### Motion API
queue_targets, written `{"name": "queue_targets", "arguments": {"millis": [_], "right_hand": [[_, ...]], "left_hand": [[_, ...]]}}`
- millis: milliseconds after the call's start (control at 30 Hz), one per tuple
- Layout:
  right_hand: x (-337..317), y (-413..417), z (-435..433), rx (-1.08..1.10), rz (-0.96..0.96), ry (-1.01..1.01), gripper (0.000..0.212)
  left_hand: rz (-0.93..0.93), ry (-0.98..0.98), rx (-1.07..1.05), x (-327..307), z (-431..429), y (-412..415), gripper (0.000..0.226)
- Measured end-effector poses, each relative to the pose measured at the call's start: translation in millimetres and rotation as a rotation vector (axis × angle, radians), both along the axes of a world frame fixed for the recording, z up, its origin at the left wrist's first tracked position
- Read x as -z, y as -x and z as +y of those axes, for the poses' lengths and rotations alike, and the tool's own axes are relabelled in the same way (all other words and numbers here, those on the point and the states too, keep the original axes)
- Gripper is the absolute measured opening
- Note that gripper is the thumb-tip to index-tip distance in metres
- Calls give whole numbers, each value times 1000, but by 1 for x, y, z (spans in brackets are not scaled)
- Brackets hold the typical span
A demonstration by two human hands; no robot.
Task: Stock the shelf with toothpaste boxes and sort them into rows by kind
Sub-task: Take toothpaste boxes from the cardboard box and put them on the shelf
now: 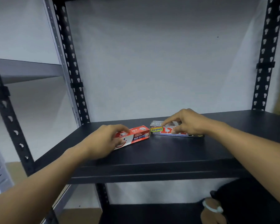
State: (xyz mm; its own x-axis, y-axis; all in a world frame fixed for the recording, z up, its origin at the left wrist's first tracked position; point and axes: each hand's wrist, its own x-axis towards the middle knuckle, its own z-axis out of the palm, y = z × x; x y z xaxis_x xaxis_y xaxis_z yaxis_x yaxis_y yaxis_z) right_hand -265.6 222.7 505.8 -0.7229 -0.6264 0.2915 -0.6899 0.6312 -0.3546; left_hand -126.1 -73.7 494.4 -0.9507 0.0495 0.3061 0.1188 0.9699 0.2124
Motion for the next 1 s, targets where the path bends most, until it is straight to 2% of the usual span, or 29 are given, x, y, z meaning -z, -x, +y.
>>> {"name": "queue_targets", "arguments": {"millis": [333,667,867,1000], "right_hand": [[2,111,-61,70,-22,73,40],[25,155,-53,110,93,134,39],[23,156,-50,141,69,170,40],[24,155,-51,163,84,162,40]], "left_hand": [[-11,69,-103,-11,-55,83,30],[148,254,-255,9,-75,148,34],[235,231,-263,17,-84,164,34],[236,144,-267,18,-87,166,34]]}}
